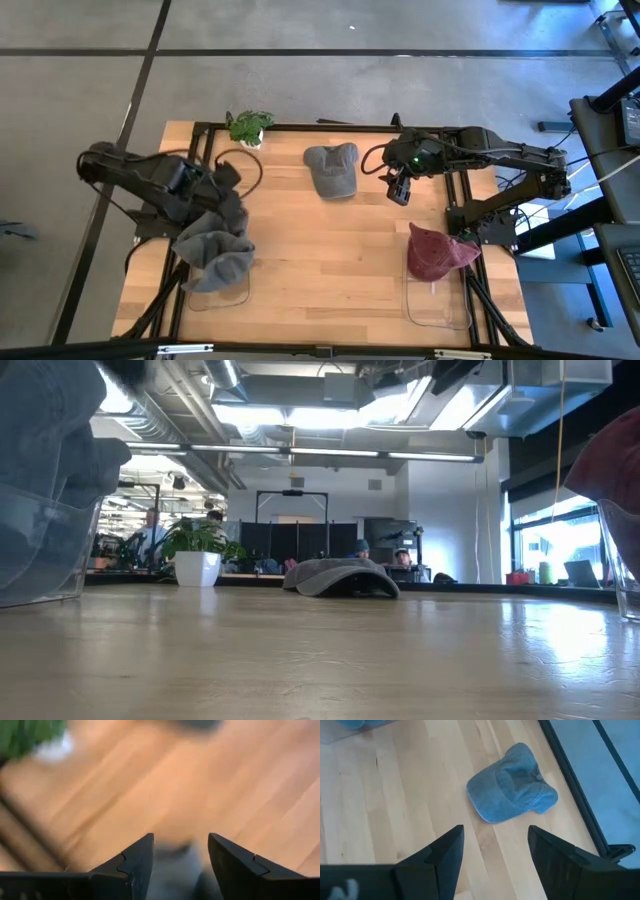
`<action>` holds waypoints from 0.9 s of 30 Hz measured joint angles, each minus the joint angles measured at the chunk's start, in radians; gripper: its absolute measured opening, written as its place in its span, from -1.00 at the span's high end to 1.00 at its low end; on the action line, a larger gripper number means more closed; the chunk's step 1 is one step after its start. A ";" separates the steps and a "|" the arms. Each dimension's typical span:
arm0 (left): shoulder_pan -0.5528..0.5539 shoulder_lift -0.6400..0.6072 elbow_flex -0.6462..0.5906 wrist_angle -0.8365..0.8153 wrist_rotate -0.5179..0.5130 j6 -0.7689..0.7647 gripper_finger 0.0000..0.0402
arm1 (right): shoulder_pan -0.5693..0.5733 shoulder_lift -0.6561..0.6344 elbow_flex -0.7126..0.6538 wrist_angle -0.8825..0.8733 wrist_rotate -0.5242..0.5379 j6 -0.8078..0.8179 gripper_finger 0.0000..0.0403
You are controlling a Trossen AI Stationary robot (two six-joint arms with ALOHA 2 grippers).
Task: Pick & Place hat
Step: Put the blue cap into the left transparent bin
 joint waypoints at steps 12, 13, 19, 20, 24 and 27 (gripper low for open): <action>0.300 0.096 0.000 0.903 0.147 0.579 0.09 | -0.001 0.000 0.000 0.015 -0.076 -0.026 -0.10; 0.337 0.119 0.000 0.903 0.187 0.587 0.09 | -0.001 -0.001 -0.006 0.032 -0.077 -0.015 -0.10; 0.498 0.300 0.000 0.966 0.306 0.727 0.09 | -0.001 -0.001 -0.069 0.116 -0.095 -0.016 -0.10; 0.508 0.332 0.000 0.990 0.305 0.765 0.09 | -0.001 -0.001 -0.083 0.130 -0.095 -0.019 -0.10; 0.544 0.460 0.000 1.078 0.306 0.874 0.09 | -0.020 -0.001 -0.153 0.218 -0.086 -0.014 -0.10; 0.589 0.547 0.000 1.114 0.257 0.869 0.09 | -0.054 0.000 -0.217 0.284 -0.092 0.004 -0.10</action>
